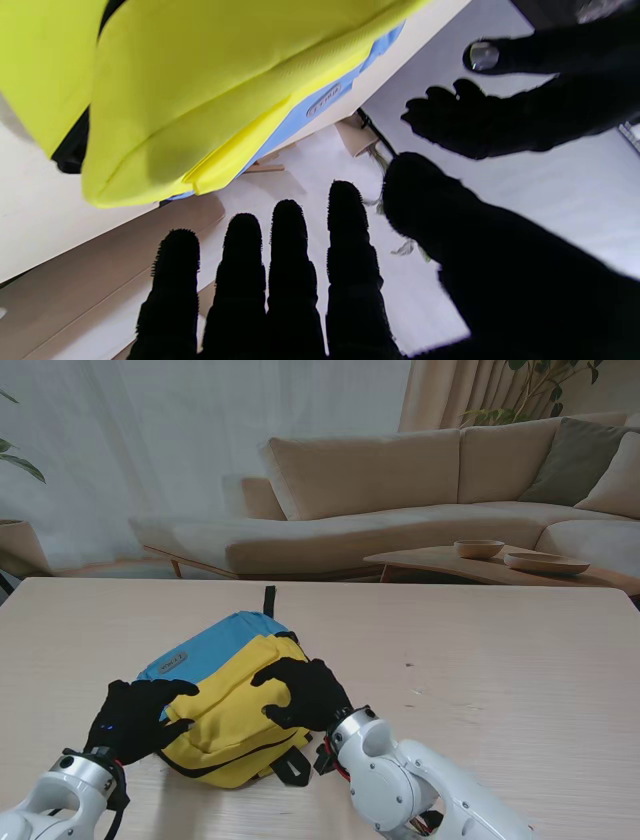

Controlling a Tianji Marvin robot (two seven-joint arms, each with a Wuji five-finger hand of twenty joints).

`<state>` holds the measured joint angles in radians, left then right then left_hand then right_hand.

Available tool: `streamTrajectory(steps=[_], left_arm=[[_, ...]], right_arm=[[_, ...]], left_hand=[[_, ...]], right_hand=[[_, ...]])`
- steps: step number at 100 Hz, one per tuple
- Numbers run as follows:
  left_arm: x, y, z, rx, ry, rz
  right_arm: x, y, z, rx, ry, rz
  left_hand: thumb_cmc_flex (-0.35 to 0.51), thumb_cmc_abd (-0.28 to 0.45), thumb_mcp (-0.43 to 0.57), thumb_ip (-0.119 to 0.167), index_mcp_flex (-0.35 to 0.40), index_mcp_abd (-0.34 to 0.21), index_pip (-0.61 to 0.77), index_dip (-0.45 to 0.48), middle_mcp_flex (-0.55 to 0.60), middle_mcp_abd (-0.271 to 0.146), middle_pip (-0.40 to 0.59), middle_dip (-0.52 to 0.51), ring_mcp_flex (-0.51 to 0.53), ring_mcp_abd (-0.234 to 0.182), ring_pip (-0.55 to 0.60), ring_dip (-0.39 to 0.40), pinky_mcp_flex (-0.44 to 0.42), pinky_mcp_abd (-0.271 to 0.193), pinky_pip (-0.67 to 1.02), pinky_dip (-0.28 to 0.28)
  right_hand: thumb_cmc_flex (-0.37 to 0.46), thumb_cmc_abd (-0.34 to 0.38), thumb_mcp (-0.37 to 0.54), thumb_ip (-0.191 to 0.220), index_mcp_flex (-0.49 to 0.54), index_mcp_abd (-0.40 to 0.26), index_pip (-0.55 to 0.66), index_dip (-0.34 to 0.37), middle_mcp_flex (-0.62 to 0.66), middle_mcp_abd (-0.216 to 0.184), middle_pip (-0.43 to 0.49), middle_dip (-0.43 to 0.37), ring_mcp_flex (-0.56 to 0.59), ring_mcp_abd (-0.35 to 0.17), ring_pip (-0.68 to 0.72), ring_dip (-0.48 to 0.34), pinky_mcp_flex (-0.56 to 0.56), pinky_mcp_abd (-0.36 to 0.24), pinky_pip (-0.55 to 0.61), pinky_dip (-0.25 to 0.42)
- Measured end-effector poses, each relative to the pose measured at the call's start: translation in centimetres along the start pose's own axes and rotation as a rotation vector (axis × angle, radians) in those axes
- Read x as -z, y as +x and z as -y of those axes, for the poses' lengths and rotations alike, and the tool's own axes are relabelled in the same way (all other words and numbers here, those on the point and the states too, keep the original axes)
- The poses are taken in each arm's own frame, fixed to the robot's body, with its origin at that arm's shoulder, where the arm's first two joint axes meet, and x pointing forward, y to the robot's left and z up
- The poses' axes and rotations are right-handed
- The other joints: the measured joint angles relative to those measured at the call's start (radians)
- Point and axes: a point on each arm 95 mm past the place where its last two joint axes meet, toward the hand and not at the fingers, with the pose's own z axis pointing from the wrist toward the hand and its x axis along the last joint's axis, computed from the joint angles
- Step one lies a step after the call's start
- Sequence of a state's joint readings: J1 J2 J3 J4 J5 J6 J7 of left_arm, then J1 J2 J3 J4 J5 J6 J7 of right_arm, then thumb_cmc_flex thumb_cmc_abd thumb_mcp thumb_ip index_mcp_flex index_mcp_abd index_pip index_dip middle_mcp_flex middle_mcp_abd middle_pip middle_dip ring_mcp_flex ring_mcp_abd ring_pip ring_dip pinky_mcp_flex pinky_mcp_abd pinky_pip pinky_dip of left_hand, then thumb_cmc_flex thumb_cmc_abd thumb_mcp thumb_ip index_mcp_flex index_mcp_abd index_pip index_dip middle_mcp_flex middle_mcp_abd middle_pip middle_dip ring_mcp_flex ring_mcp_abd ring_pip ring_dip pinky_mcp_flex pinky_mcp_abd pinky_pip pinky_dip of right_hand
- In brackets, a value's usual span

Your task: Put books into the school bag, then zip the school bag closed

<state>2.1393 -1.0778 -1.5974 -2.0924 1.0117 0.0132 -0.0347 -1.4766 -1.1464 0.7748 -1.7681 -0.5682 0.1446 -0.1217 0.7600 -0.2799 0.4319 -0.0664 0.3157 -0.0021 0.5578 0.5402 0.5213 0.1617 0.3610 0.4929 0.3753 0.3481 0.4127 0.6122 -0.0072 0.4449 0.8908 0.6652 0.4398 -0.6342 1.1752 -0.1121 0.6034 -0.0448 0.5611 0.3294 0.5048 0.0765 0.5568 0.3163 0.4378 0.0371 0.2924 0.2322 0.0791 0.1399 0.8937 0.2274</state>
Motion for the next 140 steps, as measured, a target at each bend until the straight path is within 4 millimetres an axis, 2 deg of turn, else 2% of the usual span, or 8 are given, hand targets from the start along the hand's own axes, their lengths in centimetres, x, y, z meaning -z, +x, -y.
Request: streamTrajectory(steps=[16,23,35,64,80,84,121,140], left_arm=[[0.4,-0.3,-0.2,-0.001,0.019,0.012],[0.4,-0.5,-0.4,-0.005,0.020,0.021],[0.1,-0.9,-1.3,-0.025,0.016,0.039],[-2.9,-2.3,-5.2,-0.043,-0.070,0.105],[-4.5,-2.4,-6.3,-0.002,-0.131,0.108],[-4.9,-2.4,-6.3,0.006,-0.146,0.104],[-10.1,-1.9,-5.1,0.061,-0.223,0.018],[-11.9,-1.6,-4.7,0.062,-0.239,-0.022]], right_arm=[[-0.8,0.8,1.5,0.095,0.056,-0.018],[-1.2,0.7,1.8,0.101,0.070,0.005],[-1.7,0.7,2.5,0.125,0.098,0.022],[-2.6,-0.6,3.8,0.198,0.181,0.082],[-2.6,-1.4,3.9,0.229,0.203,0.115],[-2.6,-1.5,3.8,0.234,0.202,0.122],[-1.8,-2.9,2.4,0.258,0.201,0.174],[-1.5,-3.5,2.1,0.254,0.210,0.181]], left_hand=[[0.000,0.000,0.009,0.000,0.000,-0.014,-0.001,-0.001,-0.019,-0.001,-0.001,0.000,-0.012,-0.010,-0.013,-0.003,-0.005,-0.003,-0.013,0.000],[0.000,0.000,0.009,0.000,0.000,-0.015,-0.009,-0.010,-0.039,-0.011,-0.023,-0.010,-0.028,-0.012,-0.031,-0.013,-0.011,-0.009,-0.037,-0.009],[-0.001,-0.001,0.009,0.000,-0.034,-0.039,-0.038,-0.030,-0.073,-0.024,-0.029,-0.025,-0.049,-0.022,-0.062,-0.034,-0.022,-0.021,-0.075,-0.014],[-0.013,-0.014,0.063,0.000,-0.062,-0.051,-0.022,-0.036,-0.102,-0.037,-0.042,-0.035,-0.074,-0.036,-0.076,-0.050,-0.024,-0.032,-0.098,-0.024],[-0.012,-0.026,0.085,0.000,-0.062,-0.051,0.017,-0.036,-0.103,-0.037,-0.033,-0.035,-0.074,-0.036,-0.076,-0.050,-0.023,-0.033,-0.098,-0.014],[-0.012,-0.027,0.085,0.000,-0.062,-0.048,0.026,-0.034,-0.111,-0.035,-0.027,-0.035,-0.074,-0.035,-0.076,-0.049,-0.022,-0.033,-0.098,-0.013],[-0.010,-0.041,0.127,0.000,-0.062,-0.048,0.057,-0.022,-0.118,0.012,0.018,-0.025,-0.084,-0.032,-0.074,-0.056,-0.011,-0.034,-0.085,-0.010],[-0.009,-0.041,0.127,0.000,-0.062,-0.048,0.062,-0.022,-0.118,0.013,0.019,-0.025,-0.076,-0.021,-0.074,-0.051,-0.008,-0.034,-0.074,-0.010]], right_hand=[[-0.033,0.031,-0.013,-0.002,-0.005,-0.060,-0.016,0.000,0.000,-0.029,-0.029,-0.012,-0.024,-0.035,-0.022,-0.006,-0.013,-0.029,-0.025,-0.011],[-0.053,0.059,-0.032,0.027,-0.005,-0.084,-0.024,0.000,0.000,-0.039,-0.041,-0.014,-0.043,-0.042,-0.030,-0.014,-0.020,-0.036,-0.036,-0.019],[-0.090,0.113,-0.092,0.029,-0.005,-0.085,-0.037,0.000,0.000,-0.050,-0.055,-0.024,-0.043,-0.053,-0.030,-0.017,-0.029,-0.049,-0.038,-0.027],[-0.112,0.165,-0.123,0.029,-0.005,-0.086,-0.040,0.000,0.001,-0.051,-0.065,-0.030,-0.043,-0.060,-0.030,-0.017,-0.030,-0.091,-0.038,-0.030],[-0.115,0.185,-0.144,0.029,0.046,-0.069,-0.041,0.000,0.090,-0.051,-0.077,-0.041,-0.023,-0.063,-0.027,-0.023,-0.011,-0.121,-0.025,-0.031],[-0.115,0.189,-0.144,0.029,0.061,-0.060,-0.041,0.000,0.111,-0.063,-0.080,-0.042,-0.013,-0.076,-0.025,-0.019,0.000,-0.121,-0.014,-0.030],[-0.126,0.204,-0.155,0.043,0.163,-0.020,-0.059,-0.001,0.202,-0.071,-0.153,-0.074,0.096,-0.037,-0.014,-0.007,0.086,-0.056,0.079,0.038],[-0.126,0.204,-0.155,0.043,0.163,-0.020,-0.065,-0.001,0.212,-0.092,-0.165,-0.080,0.107,-0.045,-0.004,-0.006,0.091,-0.041,0.102,0.043]])
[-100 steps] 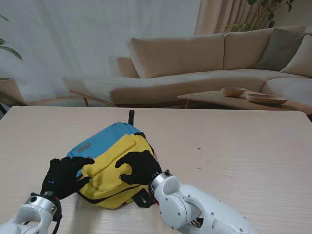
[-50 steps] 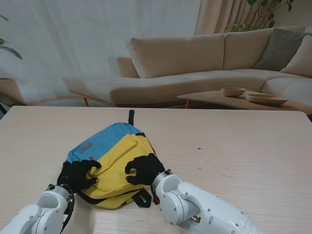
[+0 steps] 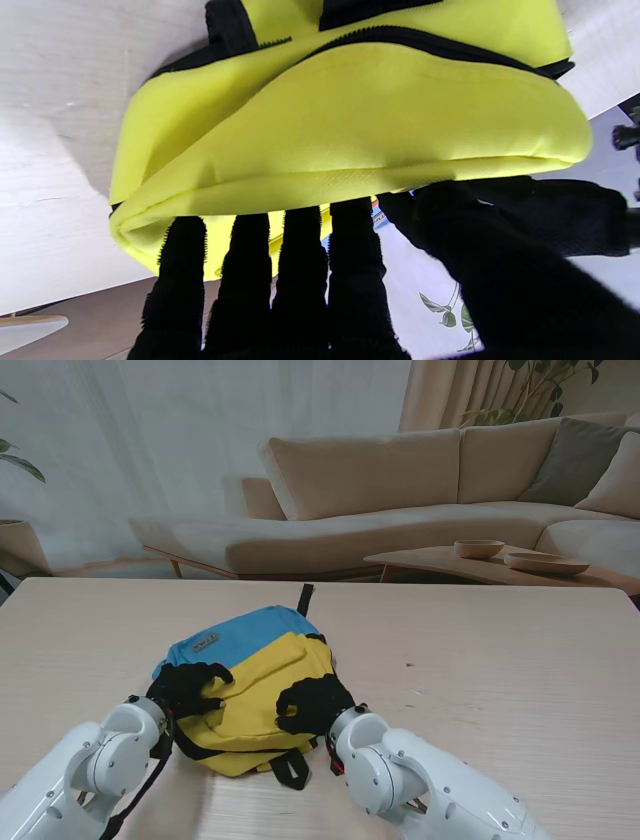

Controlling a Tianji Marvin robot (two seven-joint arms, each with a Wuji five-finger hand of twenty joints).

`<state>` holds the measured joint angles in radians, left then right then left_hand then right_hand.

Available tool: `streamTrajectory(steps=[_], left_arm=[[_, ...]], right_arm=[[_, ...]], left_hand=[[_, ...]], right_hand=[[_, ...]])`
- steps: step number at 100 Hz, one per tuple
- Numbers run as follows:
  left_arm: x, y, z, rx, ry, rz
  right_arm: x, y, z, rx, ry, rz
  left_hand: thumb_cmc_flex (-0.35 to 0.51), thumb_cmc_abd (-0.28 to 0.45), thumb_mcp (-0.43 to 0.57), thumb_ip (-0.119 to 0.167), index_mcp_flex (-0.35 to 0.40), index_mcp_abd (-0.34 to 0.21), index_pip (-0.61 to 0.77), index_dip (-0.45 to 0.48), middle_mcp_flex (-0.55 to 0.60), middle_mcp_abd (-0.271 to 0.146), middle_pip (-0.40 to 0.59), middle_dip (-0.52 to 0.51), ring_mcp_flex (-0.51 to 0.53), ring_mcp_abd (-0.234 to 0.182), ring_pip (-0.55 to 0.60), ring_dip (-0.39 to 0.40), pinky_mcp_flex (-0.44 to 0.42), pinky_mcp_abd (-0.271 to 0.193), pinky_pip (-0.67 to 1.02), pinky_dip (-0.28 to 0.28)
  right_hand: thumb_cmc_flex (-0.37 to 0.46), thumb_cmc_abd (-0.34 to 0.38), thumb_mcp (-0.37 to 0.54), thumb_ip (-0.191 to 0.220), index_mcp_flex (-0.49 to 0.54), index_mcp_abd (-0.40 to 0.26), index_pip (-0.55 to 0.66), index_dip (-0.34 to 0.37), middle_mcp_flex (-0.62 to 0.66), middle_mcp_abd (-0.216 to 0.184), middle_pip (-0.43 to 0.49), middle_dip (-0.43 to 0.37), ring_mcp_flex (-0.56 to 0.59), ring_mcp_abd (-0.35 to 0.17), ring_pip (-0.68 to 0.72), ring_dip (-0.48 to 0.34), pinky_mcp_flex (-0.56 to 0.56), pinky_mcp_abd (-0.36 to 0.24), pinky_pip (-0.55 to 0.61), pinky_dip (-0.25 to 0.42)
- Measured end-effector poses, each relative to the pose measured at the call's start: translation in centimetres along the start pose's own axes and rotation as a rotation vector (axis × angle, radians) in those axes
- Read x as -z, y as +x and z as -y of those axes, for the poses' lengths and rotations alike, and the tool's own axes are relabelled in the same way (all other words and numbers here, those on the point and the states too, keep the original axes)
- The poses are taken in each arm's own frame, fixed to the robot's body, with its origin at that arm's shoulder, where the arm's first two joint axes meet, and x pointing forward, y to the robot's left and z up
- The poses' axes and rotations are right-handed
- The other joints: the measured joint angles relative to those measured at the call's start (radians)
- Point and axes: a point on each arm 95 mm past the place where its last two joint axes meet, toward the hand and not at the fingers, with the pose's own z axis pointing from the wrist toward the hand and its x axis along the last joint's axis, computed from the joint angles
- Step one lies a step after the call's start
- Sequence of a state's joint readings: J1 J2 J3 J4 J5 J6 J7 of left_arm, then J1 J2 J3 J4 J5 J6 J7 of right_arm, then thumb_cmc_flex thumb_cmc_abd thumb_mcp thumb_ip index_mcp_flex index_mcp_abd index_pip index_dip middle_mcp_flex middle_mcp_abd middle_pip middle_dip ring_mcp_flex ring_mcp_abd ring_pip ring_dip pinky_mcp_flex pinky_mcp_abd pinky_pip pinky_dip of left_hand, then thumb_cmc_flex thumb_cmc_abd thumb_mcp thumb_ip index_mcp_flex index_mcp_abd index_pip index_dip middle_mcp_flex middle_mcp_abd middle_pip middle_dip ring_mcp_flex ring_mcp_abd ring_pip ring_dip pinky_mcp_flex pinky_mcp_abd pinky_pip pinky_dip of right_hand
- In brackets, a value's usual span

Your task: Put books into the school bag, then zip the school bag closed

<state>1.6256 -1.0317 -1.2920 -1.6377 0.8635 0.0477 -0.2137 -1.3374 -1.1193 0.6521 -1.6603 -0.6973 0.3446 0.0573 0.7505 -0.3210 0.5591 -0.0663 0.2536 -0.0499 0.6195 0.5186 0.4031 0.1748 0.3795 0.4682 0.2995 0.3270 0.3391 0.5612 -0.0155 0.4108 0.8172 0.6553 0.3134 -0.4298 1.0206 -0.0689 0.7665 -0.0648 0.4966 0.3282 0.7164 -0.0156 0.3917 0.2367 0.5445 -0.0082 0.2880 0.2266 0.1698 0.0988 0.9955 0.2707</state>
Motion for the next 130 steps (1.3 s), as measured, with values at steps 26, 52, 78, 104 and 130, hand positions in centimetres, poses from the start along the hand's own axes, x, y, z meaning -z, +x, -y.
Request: streamTrajectory(steps=[26,52,78,104,130], left_arm=[[-0.3,-0.2,0.7,-0.002,-0.006,-0.019],[4.6,-0.8,1.6,-0.026,0.103,-0.007],[8.2,-2.4,1.1,-0.074,0.169,0.060],[10.4,-3.4,-0.5,-0.080,0.177,0.138],[10.5,-4.3,-1.1,-0.099,0.138,0.189]], right_arm=[[0.1,-0.4,0.0,-0.005,0.004,-0.008],[1.0,0.5,0.4,-0.026,-0.067,-0.050],[1.0,3.7,1.2,-0.024,-0.050,-0.127],[-0.7,4.9,2.4,0.042,0.119,-0.111],[-1.3,4.1,2.1,-0.023,0.164,-0.096]], left_hand=[[0.000,0.000,0.001,0.000,0.000,0.000,-0.006,0.000,0.006,-0.037,-0.007,0.000,0.001,-0.005,0.014,0.001,0.000,-0.001,0.000,0.000],[-0.001,0.000,0.001,0.000,0.000,0.000,-0.007,0.000,0.015,-0.062,-0.016,-0.003,0.015,-0.018,0.014,0.001,0.000,-0.001,0.000,0.000],[-0.002,0.000,0.001,0.000,0.000,-0.001,-0.007,0.000,0.015,-0.062,-0.016,-0.003,0.015,-0.024,0.015,0.001,-0.004,-0.001,0.000,0.000],[-0.002,0.001,0.000,0.000,0.000,-0.003,-0.007,-0.001,0.015,-0.062,-0.016,-0.003,0.015,-0.024,0.015,0.001,-0.005,-0.001,0.000,0.000],[-0.002,0.001,-0.001,0.000,0.001,-0.005,-0.007,-0.001,0.015,-0.062,-0.017,-0.003,0.001,-0.027,0.012,0.001,-0.016,-0.001,0.000,0.000]], right_hand=[[0.000,0.001,0.000,0.000,0.000,-0.001,-0.004,0.000,0.000,-0.016,-0.010,-0.002,0.001,-0.001,0.002,0.001,0.001,0.007,0.000,0.000],[0.000,-0.004,0.004,0.000,-0.101,-0.030,-0.014,0.004,-0.054,0.030,0.047,0.029,-0.040,0.017,-0.002,0.003,-0.032,0.025,-0.035,-0.011],[-0.015,0.062,-0.081,0.002,-0.347,-0.112,-0.054,-0.021,-0.290,-0.013,0.047,0.027,-0.253,-0.089,-0.075,-0.031,-0.169,-0.106,-0.160,-0.071],[-0.167,0.259,-0.377,0.006,-0.439,-0.093,-0.139,-0.087,-0.349,-0.036,-0.045,-0.013,-0.322,-0.122,-0.120,-0.065,-0.238,-0.147,-0.270,-0.160],[-0.205,0.308,-0.438,0.005,-0.438,-0.063,-0.166,-0.087,-0.339,-0.036,-0.070,-0.021,-0.322,-0.122,-0.121,-0.066,-0.270,-0.252,-0.286,-0.168]])
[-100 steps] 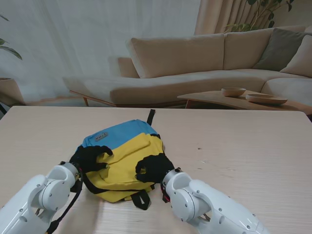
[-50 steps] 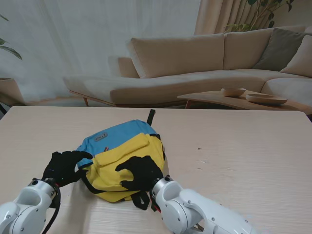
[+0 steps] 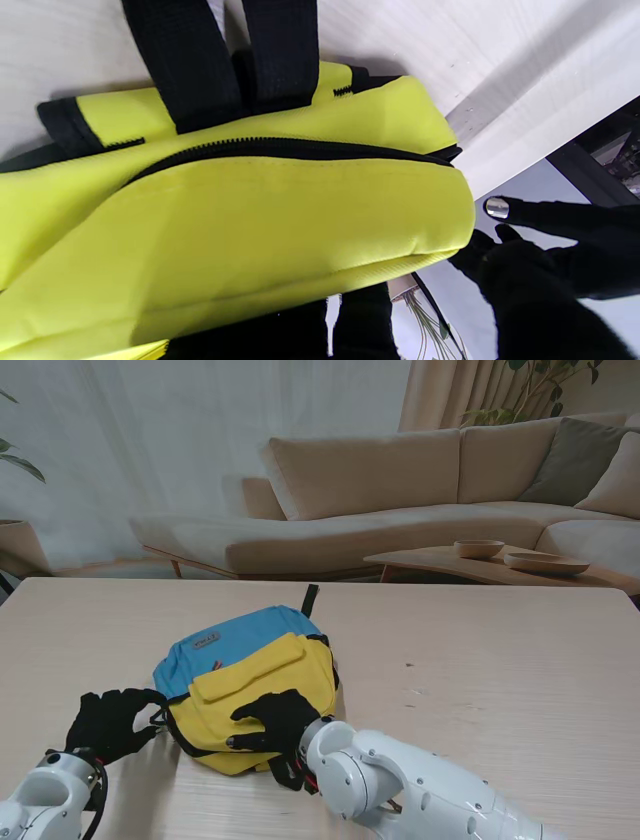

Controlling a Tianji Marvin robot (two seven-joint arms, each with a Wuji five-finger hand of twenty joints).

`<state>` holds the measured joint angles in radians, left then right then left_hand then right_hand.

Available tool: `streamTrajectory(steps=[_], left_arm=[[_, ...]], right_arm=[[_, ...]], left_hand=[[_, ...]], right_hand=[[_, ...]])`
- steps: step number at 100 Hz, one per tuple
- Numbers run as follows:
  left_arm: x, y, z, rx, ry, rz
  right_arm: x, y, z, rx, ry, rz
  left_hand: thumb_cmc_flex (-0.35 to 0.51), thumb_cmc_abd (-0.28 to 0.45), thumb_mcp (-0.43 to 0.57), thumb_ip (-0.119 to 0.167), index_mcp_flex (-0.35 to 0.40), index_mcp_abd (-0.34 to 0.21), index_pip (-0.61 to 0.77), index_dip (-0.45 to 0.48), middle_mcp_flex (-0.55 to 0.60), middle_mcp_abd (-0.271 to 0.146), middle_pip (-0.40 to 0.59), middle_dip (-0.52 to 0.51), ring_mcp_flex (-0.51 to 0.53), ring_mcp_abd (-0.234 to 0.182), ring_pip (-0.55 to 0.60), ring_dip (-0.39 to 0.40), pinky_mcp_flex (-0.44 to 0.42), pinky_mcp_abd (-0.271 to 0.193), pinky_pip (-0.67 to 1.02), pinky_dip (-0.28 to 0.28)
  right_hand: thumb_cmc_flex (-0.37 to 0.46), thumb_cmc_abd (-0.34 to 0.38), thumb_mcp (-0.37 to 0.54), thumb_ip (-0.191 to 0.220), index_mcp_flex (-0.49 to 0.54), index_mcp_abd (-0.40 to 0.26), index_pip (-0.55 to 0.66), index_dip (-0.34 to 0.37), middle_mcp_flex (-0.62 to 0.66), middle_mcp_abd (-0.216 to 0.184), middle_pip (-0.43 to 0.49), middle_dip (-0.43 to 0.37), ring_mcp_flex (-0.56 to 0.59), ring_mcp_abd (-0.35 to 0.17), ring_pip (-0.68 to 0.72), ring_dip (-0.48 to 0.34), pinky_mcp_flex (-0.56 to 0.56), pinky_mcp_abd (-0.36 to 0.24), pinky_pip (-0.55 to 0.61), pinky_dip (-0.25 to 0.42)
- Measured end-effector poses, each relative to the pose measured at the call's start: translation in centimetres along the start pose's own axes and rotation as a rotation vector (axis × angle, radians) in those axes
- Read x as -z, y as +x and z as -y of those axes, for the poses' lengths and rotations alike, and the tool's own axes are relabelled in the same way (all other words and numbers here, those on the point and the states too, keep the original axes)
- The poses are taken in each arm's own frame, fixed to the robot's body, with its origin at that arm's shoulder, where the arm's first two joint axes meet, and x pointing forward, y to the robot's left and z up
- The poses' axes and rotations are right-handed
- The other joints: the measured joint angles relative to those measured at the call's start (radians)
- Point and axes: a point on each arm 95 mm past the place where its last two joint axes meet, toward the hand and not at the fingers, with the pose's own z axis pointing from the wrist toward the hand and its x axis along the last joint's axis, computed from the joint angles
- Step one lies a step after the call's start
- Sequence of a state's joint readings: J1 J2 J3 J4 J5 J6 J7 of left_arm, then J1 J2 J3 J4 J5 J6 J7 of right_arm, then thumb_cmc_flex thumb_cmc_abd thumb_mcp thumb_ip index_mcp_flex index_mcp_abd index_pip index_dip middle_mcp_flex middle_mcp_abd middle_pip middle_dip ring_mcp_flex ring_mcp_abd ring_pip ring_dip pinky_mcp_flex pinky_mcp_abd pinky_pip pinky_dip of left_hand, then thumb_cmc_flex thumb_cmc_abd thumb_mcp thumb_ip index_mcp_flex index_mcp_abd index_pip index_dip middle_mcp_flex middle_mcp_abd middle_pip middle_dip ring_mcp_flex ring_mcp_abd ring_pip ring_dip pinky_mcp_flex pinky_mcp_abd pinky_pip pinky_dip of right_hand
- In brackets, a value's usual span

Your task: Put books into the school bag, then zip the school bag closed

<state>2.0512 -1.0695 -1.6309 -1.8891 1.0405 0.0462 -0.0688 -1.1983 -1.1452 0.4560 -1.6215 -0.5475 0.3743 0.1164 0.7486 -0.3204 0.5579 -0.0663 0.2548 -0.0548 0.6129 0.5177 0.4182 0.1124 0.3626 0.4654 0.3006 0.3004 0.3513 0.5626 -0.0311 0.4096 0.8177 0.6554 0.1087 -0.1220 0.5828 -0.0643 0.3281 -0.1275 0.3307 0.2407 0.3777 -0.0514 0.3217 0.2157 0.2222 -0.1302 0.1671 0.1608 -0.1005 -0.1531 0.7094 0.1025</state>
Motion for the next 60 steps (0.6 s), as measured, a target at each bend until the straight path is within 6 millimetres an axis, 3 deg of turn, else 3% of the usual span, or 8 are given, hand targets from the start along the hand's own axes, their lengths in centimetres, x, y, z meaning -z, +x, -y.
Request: streamTrajectory(steps=[18,23,30,52,60], left_arm=[[-0.2,-0.6,-0.3,-0.067,-0.036,0.052],[-0.3,-0.7,-0.4,-0.066,-0.040,0.067],[-0.5,-0.9,-0.6,-0.057,-0.041,0.072],[-1.8,-1.5,-1.6,-0.047,-0.070,0.103],[-2.1,-1.5,-1.9,-0.047,-0.068,0.117]], right_arm=[[0.1,-0.2,-0.1,-0.020,-0.005,0.002],[0.2,-0.2,-0.2,-0.020,-0.003,0.002],[0.4,-0.1,-0.2,-0.019,-0.002,0.003],[0.7,-0.1,-0.3,-0.025,-0.002,0.005],[0.8,-0.1,-0.3,-0.027,-0.002,0.004]], left_hand=[[-0.001,0.000,-0.025,0.000,0.175,-0.009,0.020,0.014,0.000,0.000,-0.015,0.000,-0.036,-0.017,-0.015,0.000,-0.020,-0.023,-0.014,0.000],[0.000,0.000,-0.034,0.000,0.192,-0.009,0.022,0.024,0.000,0.000,-0.023,0.000,-0.049,-0.017,-0.015,0.000,-0.023,-0.024,-0.014,0.000],[0.000,0.000,-0.035,0.000,0.192,-0.009,0.019,0.024,-0.013,0.000,-0.039,0.000,-0.060,-0.023,-0.022,0.000,-0.026,-0.025,-0.023,0.000],[-0.002,0.001,-0.032,0.000,0.071,-0.047,-0.088,-0.013,-0.067,-0.002,-0.040,-0.001,-0.073,-0.028,-0.024,0.000,-0.035,-0.042,-0.025,0.000],[-0.002,0.001,-0.032,0.000,0.060,-0.046,-0.095,-0.021,-0.076,-0.004,-0.041,-0.001,-0.073,-0.028,-0.024,0.000,-0.037,-0.048,-0.026,0.009]], right_hand=[[0.000,0.003,0.000,0.000,0.000,0.001,-0.002,0.000,0.014,0.000,-0.012,-0.005,0.000,0.000,0.000,0.000,0.011,-0.020,0.000,0.000],[0.000,0.003,0.000,0.000,0.000,0.012,-0.002,0.000,0.014,0.000,-0.016,-0.012,0.000,0.000,0.000,0.000,0.011,-0.019,0.000,0.000],[0.000,0.003,0.000,0.033,0.000,0.013,-0.002,0.000,0.014,0.000,-0.017,-0.013,0.000,0.000,0.000,0.000,0.017,-0.016,0.000,0.000],[0.000,0.011,-0.021,0.040,0.001,0.023,-0.003,0.000,0.014,0.001,-0.018,-0.013,0.000,0.005,0.000,0.000,0.022,-0.007,-0.007,-0.002],[0.000,0.011,-0.021,0.040,0.001,0.023,-0.003,0.000,0.014,0.001,-0.018,-0.014,0.000,0.006,0.000,0.000,0.023,-0.005,-0.008,-0.002]])
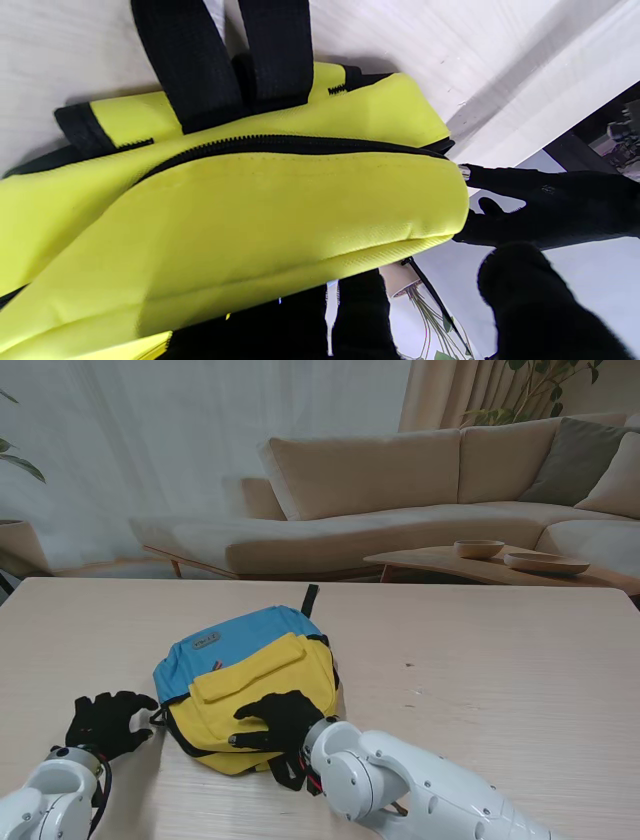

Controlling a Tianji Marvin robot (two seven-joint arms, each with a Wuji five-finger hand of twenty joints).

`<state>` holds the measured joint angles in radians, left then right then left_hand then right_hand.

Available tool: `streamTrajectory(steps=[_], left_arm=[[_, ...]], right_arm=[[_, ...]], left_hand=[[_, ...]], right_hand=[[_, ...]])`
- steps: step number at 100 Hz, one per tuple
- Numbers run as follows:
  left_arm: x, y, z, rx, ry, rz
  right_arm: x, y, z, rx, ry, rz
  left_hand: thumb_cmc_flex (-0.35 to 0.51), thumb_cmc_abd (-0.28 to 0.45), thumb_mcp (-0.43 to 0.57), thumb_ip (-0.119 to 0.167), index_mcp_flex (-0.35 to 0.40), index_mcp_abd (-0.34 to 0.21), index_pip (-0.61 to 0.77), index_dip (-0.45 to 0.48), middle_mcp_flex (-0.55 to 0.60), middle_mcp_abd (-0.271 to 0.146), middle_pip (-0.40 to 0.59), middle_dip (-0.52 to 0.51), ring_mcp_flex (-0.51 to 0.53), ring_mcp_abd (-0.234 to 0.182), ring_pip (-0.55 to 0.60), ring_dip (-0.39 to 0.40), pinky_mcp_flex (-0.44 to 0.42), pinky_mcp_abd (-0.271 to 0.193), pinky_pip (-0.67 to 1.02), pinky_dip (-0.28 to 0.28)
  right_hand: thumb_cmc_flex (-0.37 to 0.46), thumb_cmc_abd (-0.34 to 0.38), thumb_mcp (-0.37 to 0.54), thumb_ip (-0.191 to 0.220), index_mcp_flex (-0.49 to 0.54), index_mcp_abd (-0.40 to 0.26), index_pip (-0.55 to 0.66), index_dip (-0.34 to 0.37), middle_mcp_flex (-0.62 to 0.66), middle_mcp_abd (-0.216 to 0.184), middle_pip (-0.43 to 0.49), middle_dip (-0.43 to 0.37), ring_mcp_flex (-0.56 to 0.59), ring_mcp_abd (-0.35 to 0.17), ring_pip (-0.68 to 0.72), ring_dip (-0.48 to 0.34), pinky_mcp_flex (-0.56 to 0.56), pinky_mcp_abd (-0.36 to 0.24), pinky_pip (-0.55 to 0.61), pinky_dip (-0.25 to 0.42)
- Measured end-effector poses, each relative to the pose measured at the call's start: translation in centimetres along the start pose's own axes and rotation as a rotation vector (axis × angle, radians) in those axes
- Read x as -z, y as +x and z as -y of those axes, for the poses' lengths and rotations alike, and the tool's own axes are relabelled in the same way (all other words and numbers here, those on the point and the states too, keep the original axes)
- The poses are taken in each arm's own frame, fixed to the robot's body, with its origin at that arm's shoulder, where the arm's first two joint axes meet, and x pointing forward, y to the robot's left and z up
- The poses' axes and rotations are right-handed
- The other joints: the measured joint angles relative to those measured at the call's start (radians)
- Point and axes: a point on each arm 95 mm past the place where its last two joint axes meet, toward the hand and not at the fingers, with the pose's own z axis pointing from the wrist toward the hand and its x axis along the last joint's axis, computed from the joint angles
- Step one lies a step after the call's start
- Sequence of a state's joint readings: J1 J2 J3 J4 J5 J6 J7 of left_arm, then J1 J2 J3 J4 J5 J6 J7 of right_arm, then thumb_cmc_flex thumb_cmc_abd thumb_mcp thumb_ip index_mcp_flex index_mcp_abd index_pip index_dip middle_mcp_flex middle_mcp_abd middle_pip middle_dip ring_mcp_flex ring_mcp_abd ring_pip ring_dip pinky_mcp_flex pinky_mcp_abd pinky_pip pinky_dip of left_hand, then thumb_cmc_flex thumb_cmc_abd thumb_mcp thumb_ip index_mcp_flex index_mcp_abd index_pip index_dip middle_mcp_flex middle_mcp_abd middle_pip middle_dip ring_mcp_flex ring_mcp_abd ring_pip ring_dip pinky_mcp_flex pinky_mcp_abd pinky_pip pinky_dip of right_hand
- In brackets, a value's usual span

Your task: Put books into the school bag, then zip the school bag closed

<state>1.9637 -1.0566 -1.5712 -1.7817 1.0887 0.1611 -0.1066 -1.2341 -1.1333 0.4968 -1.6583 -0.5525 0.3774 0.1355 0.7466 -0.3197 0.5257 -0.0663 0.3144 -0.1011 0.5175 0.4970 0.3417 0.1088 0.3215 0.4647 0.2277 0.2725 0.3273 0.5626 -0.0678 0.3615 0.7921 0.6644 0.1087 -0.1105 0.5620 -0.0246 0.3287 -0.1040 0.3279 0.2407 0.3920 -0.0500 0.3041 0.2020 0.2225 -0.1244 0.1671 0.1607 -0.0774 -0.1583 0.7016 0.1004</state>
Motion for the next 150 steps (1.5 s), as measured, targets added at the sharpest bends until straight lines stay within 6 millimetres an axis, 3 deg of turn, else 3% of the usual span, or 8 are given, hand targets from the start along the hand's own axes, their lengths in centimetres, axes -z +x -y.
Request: streamTrajectory(steps=[51,58,65,81,92,98,122,150], left_arm=[[-2.1,1.0,0.0,-0.008,-0.067,0.059],[-2.4,1.2,-0.1,-0.009,-0.073,0.056],[-2.7,1.3,-0.2,-0.013,-0.081,0.054],[-2.9,1.4,-0.2,-0.030,-0.104,0.049],[-2.9,1.3,-0.2,-0.098,-0.116,0.052],[-2.7,1.3,0.0,-0.104,-0.116,0.048],[-1.4,1.7,1.0,-0.055,-0.071,0.021],[0.2,2.0,1.9,-0.030,-0.035,0.006]], right_arm=[[0.3,0.1,0.0,-0.006,0.000,-0.001],[0.3,0.1,0.0,-0.007,0.000,0.000],[0.4,0.1,0.0,-0.009,0.000,0.002],[0.4,0.1,0.0,-0.012,-0.002,0.003],[0.4,0.1,0.0,-0.017,-0.005,0.005],[0.5,0.0,0.0,-0.018,-0.006,0.006],[0.5,0.0,0.0,-0.025,-0.010,0.011],[0.5,0.0,0.0,-0.032,-0.015,0.013]], left_hand=[[-0.011,0.003,0.000,0.000,0.029,0.016,-0.002,-0.073,-0.098,-0.009,-0.016,0.000,-0.099,-0.037,-0.035,0.000,-0.012,-0.039,-0.138,0.002],[-0.004,-0.003,-0.003,0.000,0.120,0.016,0.099,0.024,-0.101,-0.010,-0.018,0.000,-0.111,-0.043,-0.037,0.000,-0.012,-0.041,-0.158,0.014],[0.065,-0.036,-0.085,0.000,0.162,0.012,0.249,0.154,-0.101,-0.011,-0.018,0.000,-0.111,-0.047,-0.037,0.000,-0.012,-0.045,-0.170,0.027],[0.088,-0.092,-0.095,0.000,0.162,0.019,0.571,0.463,-0.101,-0.021,-0.003,0.004,-0.112,-0.047,-0.037,0.000,-0.012,-0.051,-0.170,0.039],[0.111,-0.106,-0.062,0.000,0.161,0.041,0.636,0.540,-0.101,-0.021,0.018,0.015,-0.112,-0.048,-0.037,0.000,-0.012,-0.052,-0.170,0.040],[0.111,-0.106,-0.059,0.000,0.161,0.042,0.624,0.539,-0.101,-0.021,0.025,0.015,-0.112,-0.048,-0.036,0.000,-0.012,-0.052,-0.170,0.040],[0.224,-0.088,-0.078,-0.015,0.317,0.097,0.433,0.240,-0.002,-0.021,0.033,0.015,-0.110,-0.048,-0.013,0.000,-0.012,-0.057,-0.170,0.040],[0.245,-0.077,-0.099,-0.015,0.326,0.119,0.417,0.215,0.029,-0.011,0.041,0.015,-0.110,-0.045,-0.013,0.000,-0.012,-0.057,-0.170,0.040]], right_hand=[[0.000,0.011,0.000,0.000,0.006,0.016,-0.001,0.005,0.009,0.010,0.000,0.000,0.005,0.005,0.000,0.000,0.001,0.024,0.000,0.000],[0.000,0.011,0.000,0.000,0.020,0.023,-0.002,0.011,0.012,0.010,0.000,0.000,0.005,0.010,0.000,0.000,0.002,0.025,0.000,0.000],[0.000,0.011,0.000,0.000,0.020,0.024,-0.002,0.011,0.013,0.010,0.000,0.000,0.005,0.012,0.000,0.000,0.003,0.025,0.000,0.000],[0.000,0.011,0.000,0.010,0.020,0.025,-0.002,0.015,0.015,0.010,0.000,0.000,0.005,0.014,0.000,0.000,0.004,0.025,0.000,0.000],[0.000,0.012,0.000,0.010,0.020,0.025,-0.002,0.017,0.017,0.010,0.000,0.000,0.005,0.014,0.000,0.000,0.009,0.025,0.000,0.000],[0.000,0.012,0.000,0.010,0.020,0.025,-0.002,0.025,0.017,0.010,0.000,0.001,0.005,0.014,0.000,0.000,0.010,0.025,0.000,0.000],[0.000,0.012,0.000,0.021,0.031,0.038,-0.001,0.032,0.019,0.010,0.007,0.004,0.006,0.014,0.000,0.000,0.013,0.025,0.000,0.001],[0.000,0.012,0.000,0.021,0.031,0.040,-0.001,0.032,0.019,0.011,0.018,0.005,0.006,0.015,0.001,0.000,0.015,0.024,0.004,0.002]])
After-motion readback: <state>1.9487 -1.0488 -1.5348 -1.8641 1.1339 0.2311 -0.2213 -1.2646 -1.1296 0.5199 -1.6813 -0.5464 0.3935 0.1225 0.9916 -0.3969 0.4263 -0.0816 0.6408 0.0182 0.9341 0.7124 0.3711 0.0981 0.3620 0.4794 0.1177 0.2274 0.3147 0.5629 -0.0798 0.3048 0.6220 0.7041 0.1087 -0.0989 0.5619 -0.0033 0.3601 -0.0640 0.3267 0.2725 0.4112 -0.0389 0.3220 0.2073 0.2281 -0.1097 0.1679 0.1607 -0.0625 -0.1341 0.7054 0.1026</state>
